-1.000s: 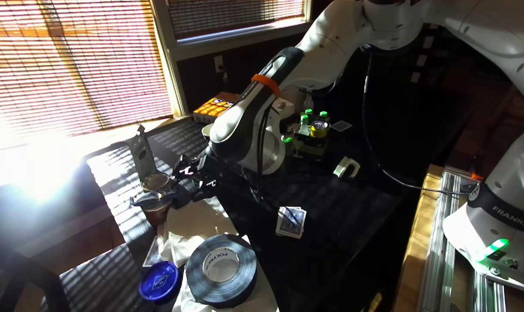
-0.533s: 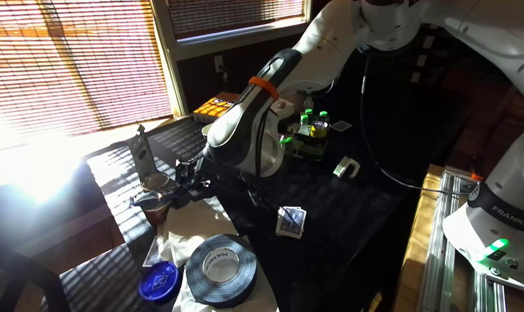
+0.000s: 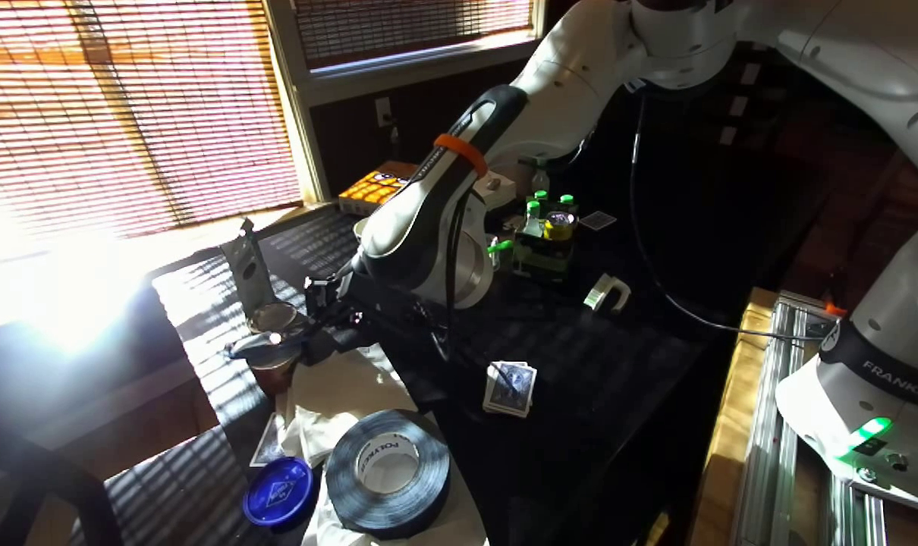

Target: Put the packet in the bowl

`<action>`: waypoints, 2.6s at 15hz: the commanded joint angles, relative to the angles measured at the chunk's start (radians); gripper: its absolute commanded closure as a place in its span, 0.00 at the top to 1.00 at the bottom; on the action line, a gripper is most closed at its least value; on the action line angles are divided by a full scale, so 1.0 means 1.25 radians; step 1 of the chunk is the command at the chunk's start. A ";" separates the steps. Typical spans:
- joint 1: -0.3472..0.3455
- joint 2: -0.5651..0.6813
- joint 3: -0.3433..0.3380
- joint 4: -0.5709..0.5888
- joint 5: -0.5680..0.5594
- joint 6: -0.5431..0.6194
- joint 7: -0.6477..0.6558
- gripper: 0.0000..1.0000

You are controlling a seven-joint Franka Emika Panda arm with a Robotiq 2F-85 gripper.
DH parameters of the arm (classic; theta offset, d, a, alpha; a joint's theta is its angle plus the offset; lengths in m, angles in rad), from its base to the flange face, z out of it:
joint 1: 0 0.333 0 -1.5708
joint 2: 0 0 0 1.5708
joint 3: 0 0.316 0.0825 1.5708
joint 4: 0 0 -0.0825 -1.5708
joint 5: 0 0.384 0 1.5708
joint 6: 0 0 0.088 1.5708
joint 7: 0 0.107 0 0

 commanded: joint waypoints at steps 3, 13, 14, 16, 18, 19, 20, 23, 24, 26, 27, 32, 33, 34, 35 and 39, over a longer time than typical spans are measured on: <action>-0.077 -0.087 0.050 -0.071 -0.073 0.066 0.048 0.00; -0.109 -0.237 0.002 -0.122 -0.092 0.213 0.163 0.01; -0.115 -0.246 0.003 -0.129 -0.090 0.207 0.176 0.01; -0.120 -0.258 0.005 -0.140 -0.089 0.202 0.187 0.00; -0.096 -0.266 -0.030 -0.102 -0.068 0.210 0.188 0.00; -0.101 -0.272 -0.043 -0.090 -0.080 0.185 0.188 0.00; -0.114 -0.269 -0.049 -0.076 -0.110 0.153 0.191 0.00; -0.216 -0.201 0.014 -0.019 -0.283 0.063 0.218 0.00; -0.274 -0.166 0.063 -0.005 -0.348 0.018 0.204 0.00; -0.362 -0.096 0.142 0.033 -0.455 -0.090 0.203 0.00; -0.376 -0.078 0.154 0.054 -0.455 -0.131 0.193 0.00; -0.382 -0.114 0.151 0.037 -0.287 -0.137 0.066 0.01; -0.377 -0.111 0.151 0.038 -0.286 -0.137 0.065 0.01; -0.354 -0.112 0.130 0.053 -0.279 -0.115 0.064 0.00; -0.340 -0.113 0.115 0.072 -0.263 -0.111 0.053 0.00; -0.282 -0.129 0.031 0.153 -0.187 -0.116 -0.005 0.00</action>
